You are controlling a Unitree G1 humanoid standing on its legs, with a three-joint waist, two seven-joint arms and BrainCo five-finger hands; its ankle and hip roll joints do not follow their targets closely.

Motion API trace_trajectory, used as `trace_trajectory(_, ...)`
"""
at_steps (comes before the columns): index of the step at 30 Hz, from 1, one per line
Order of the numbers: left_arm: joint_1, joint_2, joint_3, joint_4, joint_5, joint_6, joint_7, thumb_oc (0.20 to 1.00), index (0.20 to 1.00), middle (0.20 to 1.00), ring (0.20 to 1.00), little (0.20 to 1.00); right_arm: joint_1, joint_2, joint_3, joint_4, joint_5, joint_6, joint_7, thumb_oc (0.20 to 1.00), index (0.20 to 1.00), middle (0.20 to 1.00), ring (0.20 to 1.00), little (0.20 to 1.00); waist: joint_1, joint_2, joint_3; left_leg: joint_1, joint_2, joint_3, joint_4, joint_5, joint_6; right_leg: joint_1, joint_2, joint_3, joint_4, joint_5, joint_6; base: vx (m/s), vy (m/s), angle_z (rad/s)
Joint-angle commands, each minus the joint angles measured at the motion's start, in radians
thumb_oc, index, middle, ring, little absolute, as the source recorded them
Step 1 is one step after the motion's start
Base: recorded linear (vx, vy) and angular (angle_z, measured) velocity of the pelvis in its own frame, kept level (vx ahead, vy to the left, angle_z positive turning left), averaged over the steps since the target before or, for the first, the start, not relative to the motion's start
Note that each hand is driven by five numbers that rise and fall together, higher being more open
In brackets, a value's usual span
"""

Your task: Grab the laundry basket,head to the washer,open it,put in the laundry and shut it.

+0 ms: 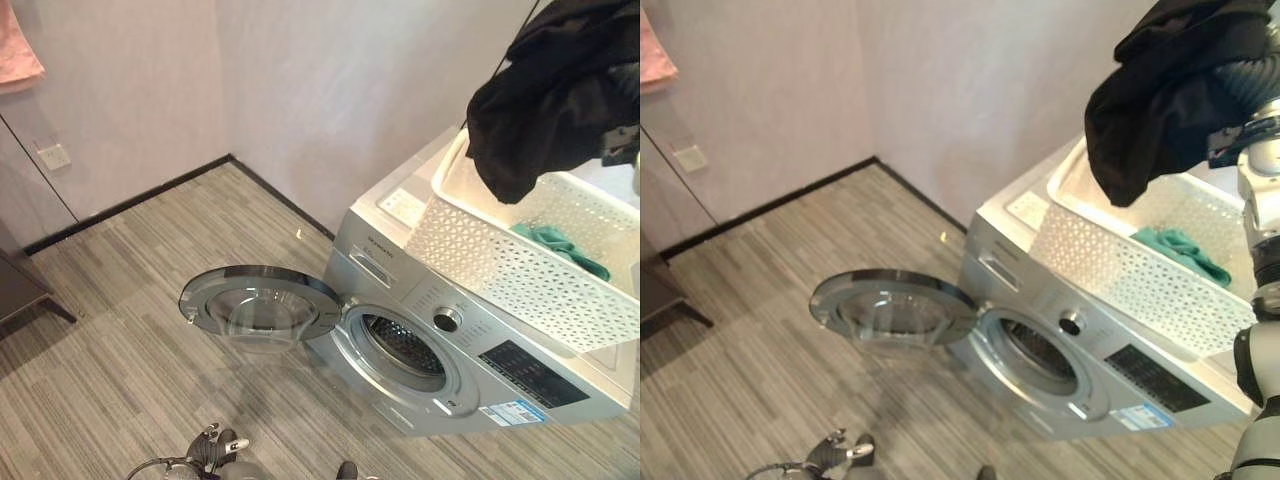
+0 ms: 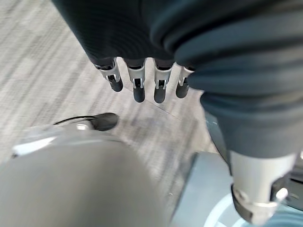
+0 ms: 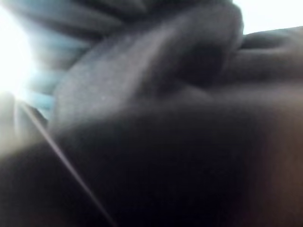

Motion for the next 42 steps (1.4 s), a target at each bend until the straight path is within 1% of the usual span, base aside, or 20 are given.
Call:
trace_trajectory(1, -0.040, 0.037, -0.041, -0.055, 0.040, -0.027, 0.013, 1.000, 1.000, 1.000, 1.000, 1.000, -0.083, -0.089, -0.048, -0.064, -0.023, -0.070, -0.115, 0.200, 0.200, 0.200, 0.200, 0.200, 0.020, -0.048, -0.027, 0.106, 0.016, 0.021, 0.057, -0.194, 0.035, -0.062, -0.077, 0.005, 0.085, -0.023, 0.053, -0.01, 0.084, -0.04)
trace_trajectory(2, -0.037, 0.050, -0.041, -0.118, 0.049, -0.032, 0.014, 1.000, 1.000, 1.000, 1.000, 1.000, -0.063, -0.106, -0.080, -0.108, -0.047, -0.079, -0.148, 0.200, 0.200, 0.200, 0.200, 0.200, 0.012, -0.036, -0.030, 0.110, 0.010, 0.021, 0.056, -0.197, 0.040, -0.063, -0.082, 0.008, 0.088, -0.022, 0.054, -0.01, 0.081, -0.02)
trace_trajectory(4, -0.034, 0.061, -0.040, -0.156, 0.049, -0.031, 0.015, 1.000, 1.000, 1.000, 1.000, 1.000, -0.030, -0.112, -0.115, -0.141, -0.060, -0.076, -0.156, 0.200, 0.200, 0.200, 0.200, 0.200, 0.012, -0.035, -0.031, 0.113, 0.006, 0.022, 0.056, -0.200, 0.043, -0.062, -0.085, 0.010, 0.090, -0.020, 0.056, -0.02, 0.057, -0.05)
trace_trajectory(6, -0.031, 0.092, -0.032, -0.276, 0.058, -0.036, 0.010, 1.000, 1.000, 1.000, 1.000, 1.000, 0.032, -0.130, -0.183, -0.230, -0.082, -0.083, -0.180, 0.200, 0.200, 0.200, 0.200, 0.200, 0.002, -0.024, -0.034, 0.117, -0.004, 0.026, 0.058, -0.205, 0.050, -0.066, -0.092, 0.016, 0.094, -0.016, 0.059, -0.02, 0.055, -0.13)
trace_trajectory(8, -0.025, 0.107, -0.026, -0.319, 0.060, -0.034, 0.008, 1.000, 1.000, 1.000, 1.000, 1.000, 0.067, -0.129, -0.222, -0.271, -0.090, -0.087, -0.191, 0.200, 0.200, 0.200, 0.200, 0.200, 0.000, -0.022, -0.033, 0.119, -0.008, 0.028, 0.059, -0.208, 0.054, -0.068, -0.096, 0.021, 0.096, -0.013, 0.060, -0.02, 0.050, -0.08)
trace_trajectory(9, -0.019, 0.122, -0.006, -0.392, 0.064, -0.036, 0.005, 1.000, 1.000, 1.000, 1.000, 1.000, 0.123, -0.127, -0.276, -0.352, -0.112, -0.094, -0.198, 0.200, 0.200, 0.200, 0.200, 0.200, -0.010, -0.010, -0.034, 0.125, -0.014, 0.033, 0.059, -0.213, 0.058, -0.071, -0.103, 0.026, 0.097, -0.008, 0.064, -0.02, 0.059, -0.11)
trace_trajectory(14, 0.009, 0.174, 0.041, -0.554, 0.084, -0.036, -0.009, 1.000, 1.000, 1.000, 1.000, 1.000, 0.312, -0.091, -0.447, -0.551, -0.153, -0.106, -0.192, 0.200, 0.200, 0.200, 0.200, 0.200, -0.025, 0.001, -0.038, 0.134, -0.028, 0.045, 0.056, -0.217, 0.070, -0.078, -0.115, 0.041, 0.097, 0.001, 0.070, -0.03, 0.054, -0.12)
trace_trajectory(17, 0.043, 0.207, 0.086, -0.714, 0.067, -0.048, -0.048, 1.000, 1.000, 1.000, 1.000, 1.000, 0.502, -0.020, -0.564, -0.693, -0.139, -0.123, -0.123, 0.200, 0.200, 0.200, 0.200, 0.200, -0.038, 0.011, -0.039, 0.138, -0.042, 0.056, 0.056, -0.213, 0.076, -0.084, -0.129, 0.049, 0.097, 0.014, 0.073, -0.02, 0.044, -0.15)
trace_trajectory(21, 0.084, 0.246, 0.139, -0.861, 0.043, -0.053, -0.077, 1.000, 1.000, 1.000, 1.000, 1.000, 0.626, 0.041, -0.606, -0.784, -0.116, -0.127, -0.056, 0.200, 0.200, 0.200, 0.200, 0.200, -0.046, 0.019, -0.041, 0.147, -0.047, 0.064, 0.052, -0.214, 0.078, -0.082, -0.137, 0.057, 0.091, 0.021, 0.077, -0.04, 0.027, -0.10)
trace_trajectory(22, 0.104, 0.262, 0.169, -0.939, 0.026, -0.058, -0.096, 1.000, 1.000, 1.000, 1.000, 1.000, 0.702, 0.084, -0.621, -0.840, -0.075, -0.134, -0.002, 0.200, 0.200, 0.200, 0.200, 0.200, -0.051, 0.022, -0.043, 0.151, -0.051, 0.070, 0.051, -0.213, 0.078, -0.080, -0.141, 0.056, 0.089, 0.024, 0.077, -0.02, 0.019, -0.07)
trace_trajectory(27, 0.090, 0.287, 0.187, -1.025, -0.030, -0.060, -0.130, 1.000, 1.000, 1.000, 1.000, 1.000, 0.858, 0.134, -0.659, -0.962, 0.003, -0.146, 0.105, 0.200, 0.200, 0.200, 0.200, 0.200, -0.065, 0.023, -0.053, 0.163, -0.051, 0.071, 0.039, -0.212, 0.071, -0.070, -0.144, 0.055, 0.082, 0.019, 0.082, -0.02, 0.005, -0.06)
trace_trajectory(28, 0.065, 0.287, 0.173, -1.017, -0.056, -0.065, -0.139, 1.000, 1.000, 1.000, 1.000, 1.000, 0.913, 0.132, -0.651, -1.016, 0.044, -0.155, 0.167, 0.200, 0.200, 0.200, 0.200, 0.200, -0.075, 0.022, -0.056, 0.165, -0.052, 0.075, 0.036, -0.208, 0.068, -0.068, -0.146, 0.055, 0.081, 0.019, 0.082, 0.00, 0.000, 0.00)
trace_trajectory(30, 0.063, 0.288, 0.168, -1.015, -0.056, -0.066, -0.139, 1.000, 1.000, 1.000, 1.000, 1.000, 0.923, 0.134, -0.661, -1.022, 0.046, -0.153, 0.170, 0.200, 0.200, 0.200, 0.200, 0.200, -0.073, 0.021, -0.057, 0.165, -0.052, 0.073, 0.035, -0.208, 0.068, -0.067, -0.146, 0.053, 0.081, 0.019, 0.083, 0.00, 0.000, 0.00)
trace_trajectory(32, 0.014, 0.296, 0.117, -0.988, -0.069, -0.065, -0.168, 1.000, 1.000, 1.000, 1.000, 1.000, 0.999, 0.112, -0.616, -1.090, 0.137, -0.154, 0.275, 0.200, 0.200, 0.200, 0.200, 0.200, -0.089, 0.019, -0.060, 0.169, -0.052, 0.077, 0.034, -0.204, 0.062, -0.067, -0.148, 0.055, 0.085, 0.018, 0.083, -0.04, 0.007, 0.02)
trace_trajectory(33, -0.008, 0.304, 0.072, -0.970, -0.094, -0.055, -0.201, 1.000, 1.000, 1.000, 1.000, 1.000, 1.009, 0.082, -0.544, -1.115, 0.202, -0.139, 0.343, 0.200, 0.200, 0.200, 0.200, 0.200, -0.092, 0.020, -0.060, 0.176, -0.053, 0.083, 0.033, -0.202, 0.060, -0.067, -0.148, 0.059, 0.089, 0.020, 0.084, 0.00, 0.000, 0.00)
trace_trajectory(34, -0.008, 0.303, 0.073, -0.969, -0.094, -0.056, -0.202, 1.000, 1.000, 1.000, 1.000, 1.000, 1.008, 0.081, -0.544, -1.114, 0.204, -0.139, 0.344, 0.200, 0.200, 0.200, 0.200, 0.200, -0.092, 0.020, -0.059, 0.177, -0.053, 0.083, 0.032, -0.202, 0.060, -0.067, -0.148, 0.059, 0.089, 0.020, 0.084, -0.01, 0.018, -0.04)
trace_trajectory(36, -0.028, 0.333, 0.028, -0.971, -0.117, -0.048, -0.234, 1.000, 1.000, 1.000, 1.000, 1.000, 1.005, 0.036, -0.441, -1.130, 0.277, -0.122, 0.407, 0.200, 0.200, 0.200, 0.200, 0.200, -0.093, 0.019, -0.057, 0.188, -0.053, 0.092, 0.031, -0.201, 0.058, -0.065, -0.149, 0.066, 0.090, 0.023, 0.087, 0.00, 0.013, -0.11)
trace_trajectory(37, -0.041, 0.370, -0.015, -0.991, -0.121, -0.048, -0.267, 1.000, 1.000, 1.000, 1.000, 1.000, 1.013, -0.011, -0.341, -1.150, 0.311, -0.094, 0.462, 0.200, 0.200, 0.200, 0.200, 0.200, -0.091, 0.016, -0.052, 0.194, -0.052, 0.098, 0.031, -0.200, 0.056, -0.062, -0.151, 0.069, 0.089, 0.027, 0.088, 0.00, 0.010, -0.11)
trace_trajectory(40, -0.044, 0.395, -0.040, -1.006, -0.149, -0.040, -0.294, 1.000, 1.000, 1.000, 1.000, 1.000, 1.023, -0.052, -0.279, -1.163, 0.334, -0.068, 0.504, 0.200, 0.200, 0.200, 0.200, 0.200, -0.090, 0.015, -0.046, 0.198, -0.052, 0.103, 0.031, -0.198, 0.055, -0.060, -0.153, 0.071, 0.087, 0.030, 0.090, -0.01, 0.003, -0.11)
trace_trajectory(42, -0.038, 0.413, -0.090, -1.008, -0.245, 0.005, -0.321, 1.000, 1.000, 1.000, 1.000, 1.000, 1.041, -0.088, -0.181, -1.155, 0.336, -0.037, 0.529, 0.200, 0.200, 0.200, 0.200, 0.200, -0.081, 0.015, -0.029, 0.194, -0.050, 0.105, 0.029, -0.187, 0.054, -0.060, -0.158, 0.064, 0.082, 0.039, 0.093, -0.02, -0.005, -0.02)
